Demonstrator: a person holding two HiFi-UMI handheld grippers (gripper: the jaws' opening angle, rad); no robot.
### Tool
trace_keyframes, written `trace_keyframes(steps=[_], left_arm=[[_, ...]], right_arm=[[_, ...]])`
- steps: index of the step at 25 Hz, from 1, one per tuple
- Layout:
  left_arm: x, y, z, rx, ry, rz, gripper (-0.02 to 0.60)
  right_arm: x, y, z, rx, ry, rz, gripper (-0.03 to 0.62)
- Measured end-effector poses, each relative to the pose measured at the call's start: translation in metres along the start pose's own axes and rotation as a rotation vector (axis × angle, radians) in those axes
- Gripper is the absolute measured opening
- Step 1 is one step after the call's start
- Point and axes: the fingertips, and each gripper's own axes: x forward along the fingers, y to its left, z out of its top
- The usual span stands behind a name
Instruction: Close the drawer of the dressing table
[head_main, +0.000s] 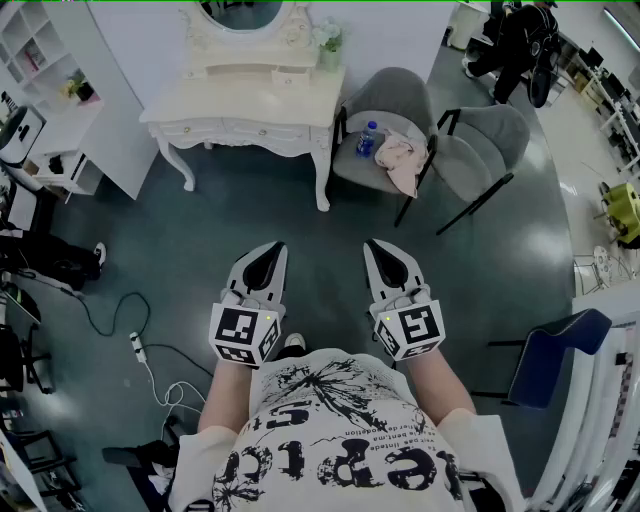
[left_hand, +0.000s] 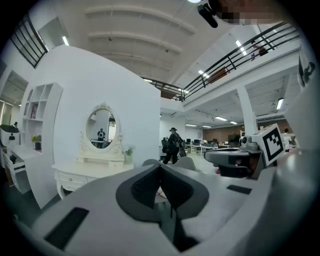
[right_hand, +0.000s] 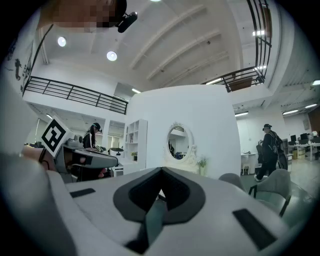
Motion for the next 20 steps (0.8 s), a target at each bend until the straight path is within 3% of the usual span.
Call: trace_keyframes(steps=[14,20], left_arm=[[0.013,0.012,-0.004,-0.024,-0.007,0.009,0.018],[0.014,0.042,-0.011,-0.051,-0.021,0.013,0.018]], right_arm=[[0.01,-0.008,-0.013,0.056,0.025,-0.016,0.015],[0.034,0.007,-0.017,0.05,0.031,-0.014,0.015]])
